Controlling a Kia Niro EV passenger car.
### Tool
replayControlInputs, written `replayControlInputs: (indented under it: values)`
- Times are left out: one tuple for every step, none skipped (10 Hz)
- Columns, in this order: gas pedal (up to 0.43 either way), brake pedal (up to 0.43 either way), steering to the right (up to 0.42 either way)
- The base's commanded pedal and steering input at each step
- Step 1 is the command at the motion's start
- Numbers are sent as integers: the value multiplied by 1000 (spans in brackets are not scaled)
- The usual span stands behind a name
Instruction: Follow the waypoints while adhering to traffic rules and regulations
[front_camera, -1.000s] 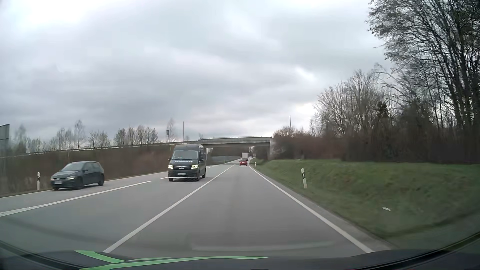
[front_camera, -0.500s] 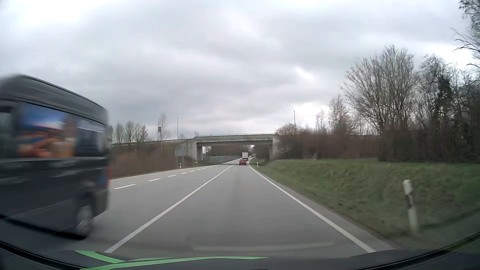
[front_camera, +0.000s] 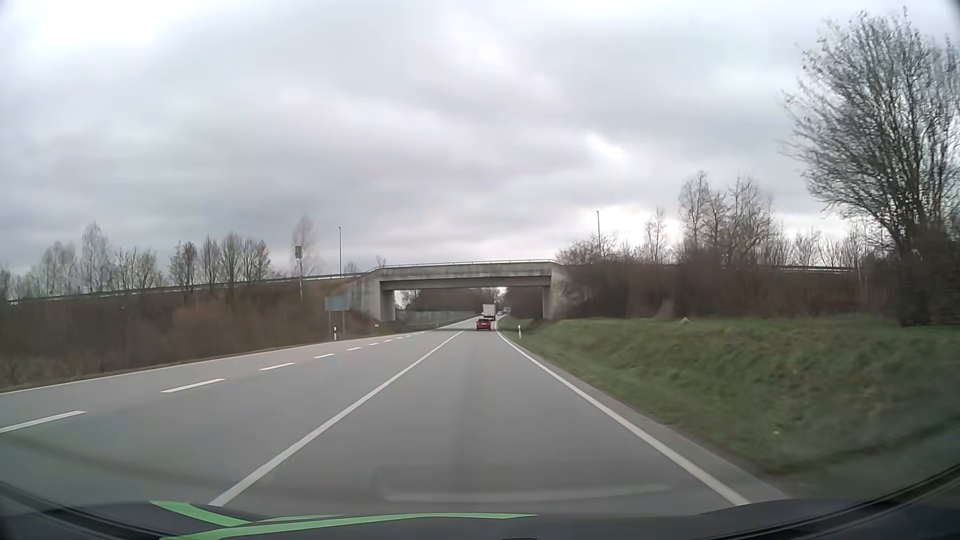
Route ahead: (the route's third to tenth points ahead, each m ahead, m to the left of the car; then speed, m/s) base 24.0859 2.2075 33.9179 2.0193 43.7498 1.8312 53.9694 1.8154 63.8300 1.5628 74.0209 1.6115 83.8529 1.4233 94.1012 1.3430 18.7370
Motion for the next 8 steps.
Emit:
replayControlInputs:
  values:
    - [138, 0, 2]
    - [138, 0, 2]
    - [138, 0, 2]
    - [138, 0, 2]
    - [138, 0, 2]
    - [138, 0, 2]
    - [138, 0, 2]
    - [138, 0, 2]
